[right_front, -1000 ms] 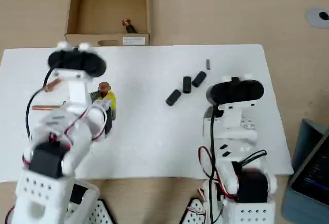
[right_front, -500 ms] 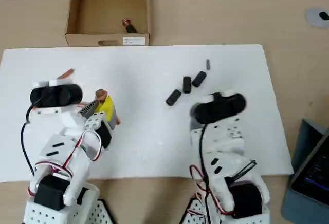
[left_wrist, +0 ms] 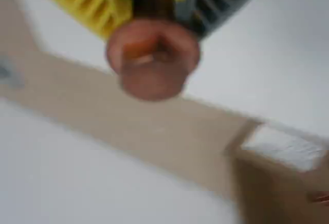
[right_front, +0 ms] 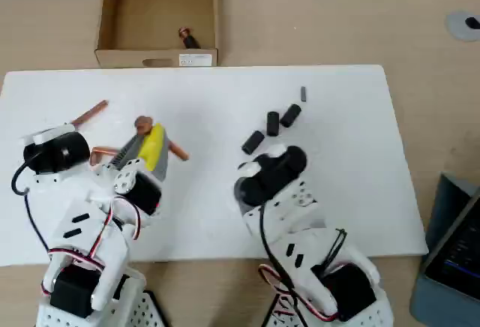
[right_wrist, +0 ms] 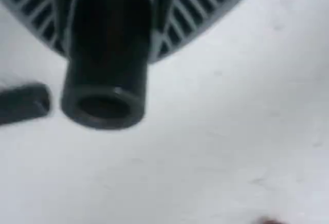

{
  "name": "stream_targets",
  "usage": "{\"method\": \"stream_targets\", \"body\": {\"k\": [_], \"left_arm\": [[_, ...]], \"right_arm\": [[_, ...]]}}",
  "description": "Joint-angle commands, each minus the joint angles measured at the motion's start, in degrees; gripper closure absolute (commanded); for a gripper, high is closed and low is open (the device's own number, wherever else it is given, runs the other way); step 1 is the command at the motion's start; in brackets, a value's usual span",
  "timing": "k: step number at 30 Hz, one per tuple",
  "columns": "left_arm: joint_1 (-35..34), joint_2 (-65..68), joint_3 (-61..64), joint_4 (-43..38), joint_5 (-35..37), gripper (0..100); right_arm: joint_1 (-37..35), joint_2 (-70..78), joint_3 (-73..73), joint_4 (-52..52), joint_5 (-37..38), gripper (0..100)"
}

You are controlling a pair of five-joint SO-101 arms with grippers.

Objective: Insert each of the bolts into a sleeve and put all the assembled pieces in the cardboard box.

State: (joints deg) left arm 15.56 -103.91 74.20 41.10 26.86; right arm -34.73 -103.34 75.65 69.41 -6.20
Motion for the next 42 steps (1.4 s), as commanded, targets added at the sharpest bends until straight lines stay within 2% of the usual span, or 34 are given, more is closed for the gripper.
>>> {"method": "stream_targets", "body": {"k": [1, 7, 11, 19, 29, 34, 37, 42], "left_arm": [[5.5, -0.8, -1.9, -4.7, 1.6, 100], [12.1, -0.6, -3.3, -5.9, 1.4, 100], [12.3, -0.6, -3.0, -5.9, 1.4, 100], [12.1, -0.6, -2.7, -5.8, 1.2, 100], [12.6, -0.6, -3.2, 1.9, 1.1, 100], [19.4, -0.6, -2.7, 3.6, -1.5, 100], [24.4, -0.6, -0.9, 4.6, -4.4, 100], [27.5, -0.6, 1.9, 5.2, -7.9, 100]], "right_arm": [[-2.8, -5.9, 0.2, -3.3, 0.6, 98.9], [-5.7, -5.9, 1.3, -7.6, 1.1, 98.9], [-8.7, -5.9, 1.3, -9.1, 4.5, 98.9], [-9.3, -5.9, 1.1, -11.3, 4.7, 98.9], [-9.2, -5.9, 0.8, -11.3, 4.7, 98.9], [-9.5, -5.9, 0.2, -11.3, 4.8, 98.9], [-9.5, -5.9, 0.2, -11.3, 7.6, 98.9], [-9.5, -5.9, -0.7, -11.3, 10.8, 98.9]]}}
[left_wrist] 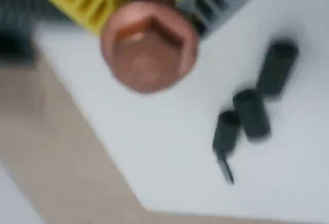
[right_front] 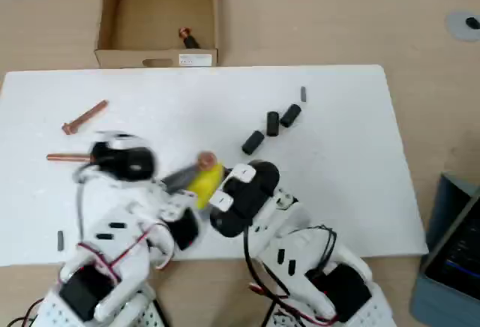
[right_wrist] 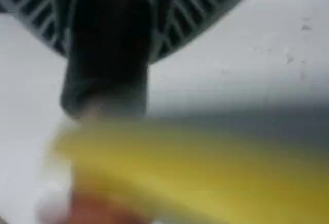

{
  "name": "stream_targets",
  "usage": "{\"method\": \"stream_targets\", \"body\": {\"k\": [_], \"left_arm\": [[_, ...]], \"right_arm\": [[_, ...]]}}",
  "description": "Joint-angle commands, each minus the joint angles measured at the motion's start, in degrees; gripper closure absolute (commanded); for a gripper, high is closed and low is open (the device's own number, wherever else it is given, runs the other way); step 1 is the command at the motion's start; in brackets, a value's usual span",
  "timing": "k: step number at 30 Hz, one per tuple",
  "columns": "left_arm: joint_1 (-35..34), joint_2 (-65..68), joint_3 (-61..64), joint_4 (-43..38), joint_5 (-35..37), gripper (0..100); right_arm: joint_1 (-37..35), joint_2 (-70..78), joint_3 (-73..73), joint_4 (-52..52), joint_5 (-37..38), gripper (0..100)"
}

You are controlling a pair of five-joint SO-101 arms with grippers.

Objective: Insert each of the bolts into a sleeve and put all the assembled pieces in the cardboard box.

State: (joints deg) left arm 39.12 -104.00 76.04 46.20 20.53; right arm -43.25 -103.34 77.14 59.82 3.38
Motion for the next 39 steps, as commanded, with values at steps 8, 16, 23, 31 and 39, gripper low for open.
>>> {"method": "stream_targets", "body": {"k": [8, 16, 23, 31, 39], "left_arm": [[4.0, -0.5, 2.8, 0.1, -1.6, 100], [-1.4, -0.4, 0.9, 0.1, -1.8, 82], [-4.4, -0.4, -2.3, 0.1, -4.3, 81], [-12.8, -0.4, -2.8, 0.0, -7.6, 81], [-16.0, -0.5, -6.4, 0.1, -7.8, 90]], "right_arm": [[-0.9, -5.9, -3.5, -1.8, 1.3, 98.9], [-0.9, -5.9, -3.1, -1.8, 1.2, 98.9], [-0.9, -5.9, -1.8, -1.4, 1.1, 98.9], [-0.9, -5.9, -1.4, -1.7, 0.9, 98.9], [-0.6, -5.9, -1.5, -1.6, 0.8, 98.9]]}}
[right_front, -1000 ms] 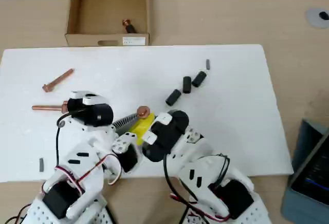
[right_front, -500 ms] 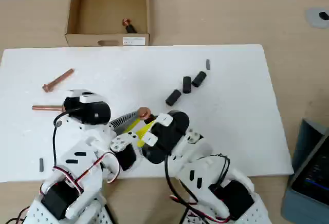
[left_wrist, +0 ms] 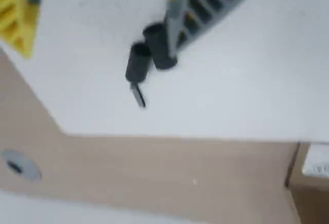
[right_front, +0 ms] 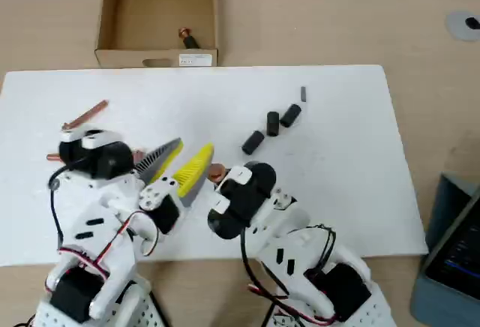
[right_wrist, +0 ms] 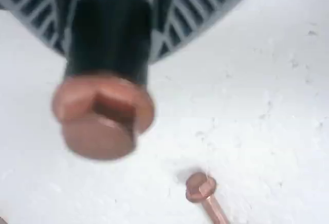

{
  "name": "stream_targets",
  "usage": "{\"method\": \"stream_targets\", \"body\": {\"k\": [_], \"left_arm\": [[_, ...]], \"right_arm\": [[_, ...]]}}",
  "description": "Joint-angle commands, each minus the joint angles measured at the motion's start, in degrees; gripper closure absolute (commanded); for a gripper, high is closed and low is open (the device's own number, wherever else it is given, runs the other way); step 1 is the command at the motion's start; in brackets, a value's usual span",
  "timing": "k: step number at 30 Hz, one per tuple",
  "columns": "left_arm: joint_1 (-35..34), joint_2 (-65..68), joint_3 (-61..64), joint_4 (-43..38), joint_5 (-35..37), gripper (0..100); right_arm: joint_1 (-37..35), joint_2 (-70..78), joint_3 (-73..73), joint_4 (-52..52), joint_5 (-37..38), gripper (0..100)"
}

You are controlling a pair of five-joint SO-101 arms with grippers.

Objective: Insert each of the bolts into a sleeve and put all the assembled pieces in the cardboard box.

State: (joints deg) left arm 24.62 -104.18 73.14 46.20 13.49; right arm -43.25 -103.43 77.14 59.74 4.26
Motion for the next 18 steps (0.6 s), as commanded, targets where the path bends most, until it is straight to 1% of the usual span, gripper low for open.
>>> {"method": "stream_targets", "body": {"k": [1, 2, 3, 4, 7, 11, 14, 18], "left_arm": [[-2.5, -0.3, -4.0, 0.1, -1.5, 94], [-3.7, -0.3, -4.9, 0.1, -2.6, 99], [-5.4, -0.3, -5.5, 0.1, -4.0, 100], [-7.2, -0.3, -5.8, 0.1, -5.3, 98], [-14.2, -0.3, -5.5, 0.1, -9.8, 100], [-23.5, -0.3, 2.0, -0.1, -15.7, 100], [-28.0, -0.3, 7.9, 0.1, -16.4, 100], [-30.9, -0.3, 14.9, 0.1, -16.7, 100]], "right_arm": [[-0.6, -5.8, -1.5, -1.5, -0.1, 98.9], [-0.2, -5.8, -1.5, -1.3, -0.1, 98.9], [0.9, -5.8, -1.3, -1.3, -0.3, 98.9], [2.3, -5.8, -1.2, -1.4, -1.1, 98.9], [7.4, -5.8, -1.3, -1.6, -3.7, 98.9], [15.3, -5.3, -1.1, -1.3, -4.0, 98.9], [20.2, -5.1, -1.4, -1.1, -4.1, 98.9], [22.2, -2.5, -3.6, 0.4, -4.2, 98.9]]}}
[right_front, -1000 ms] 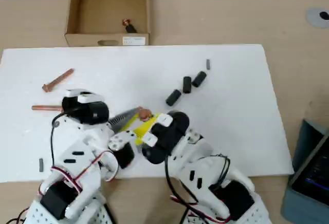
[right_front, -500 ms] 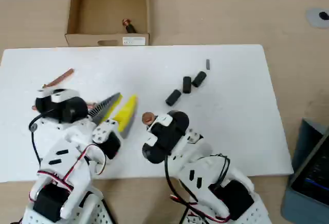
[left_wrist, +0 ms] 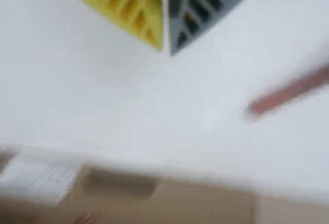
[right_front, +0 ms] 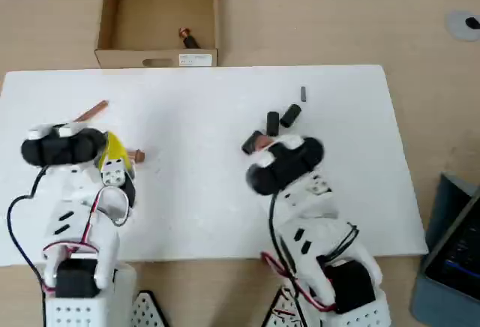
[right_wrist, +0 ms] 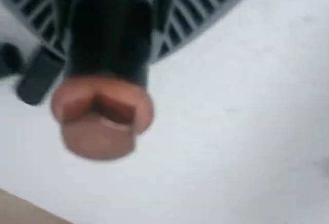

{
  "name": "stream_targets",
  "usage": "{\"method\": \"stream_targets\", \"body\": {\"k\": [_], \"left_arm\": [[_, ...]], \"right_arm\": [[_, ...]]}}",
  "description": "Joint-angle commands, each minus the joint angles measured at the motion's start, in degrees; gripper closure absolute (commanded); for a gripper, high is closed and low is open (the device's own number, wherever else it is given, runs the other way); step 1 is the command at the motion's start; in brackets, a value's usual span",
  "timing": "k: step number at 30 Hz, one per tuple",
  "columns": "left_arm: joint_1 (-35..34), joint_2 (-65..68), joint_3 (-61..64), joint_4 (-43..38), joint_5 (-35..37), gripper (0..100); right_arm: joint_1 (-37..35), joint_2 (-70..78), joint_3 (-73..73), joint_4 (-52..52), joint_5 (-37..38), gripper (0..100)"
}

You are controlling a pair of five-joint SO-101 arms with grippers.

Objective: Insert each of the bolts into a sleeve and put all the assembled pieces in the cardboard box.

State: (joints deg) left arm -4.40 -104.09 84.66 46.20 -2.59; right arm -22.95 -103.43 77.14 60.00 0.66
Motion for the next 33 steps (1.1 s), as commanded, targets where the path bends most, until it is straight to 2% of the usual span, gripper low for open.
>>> {"method": "stream_targets", "body": {"k": [1, 5, 11, 14, 19, 22, 29, 33], "left_arm": [[-2.3, -0.4, 5.3, 0.1, -0.9, 100], [-2.8, -0.4, 10.9, 0.1, -7.0, 100], [-2.4, -0.4, 12.3, 0.1, -7.4, 100], [-2.4, -0.4, 12.3, 0.4, -7.4, 100], [-0.9, -0.4, 12.3, 6.7, -7.4, 100], [-1.0, -0.4, 12.3, 6.6, -6.8, 100], [-1.0, -0.4, 12.1, 6.9, -6.1, 100], [-0.8, -0.4, 12.1, 6.9, -6.2, 100]], "right_arm": [[1.9, -0.7, -5.0, 0.8, -1.1, 98.9], [1.9, 11.9, -14.3, 0.5, -4.8, 98.9], [1.8, 38.5, -32.2, -0.3, -10.5, 98.9], [2.2, 50.9, -41.0, -4.7, -10.3, 98.9], [2.3, 69.7, -53.9, -14.3, -10.3, 98.9], [2.2, 80.6, -62.0, -17.3, -10.3, 98.9], [1.5, 104.6, -86.5, -21.3, -9.8, 98.9], [-0.2, 118.0, -102.5, -21.4, -5.0, 98.9]]}}
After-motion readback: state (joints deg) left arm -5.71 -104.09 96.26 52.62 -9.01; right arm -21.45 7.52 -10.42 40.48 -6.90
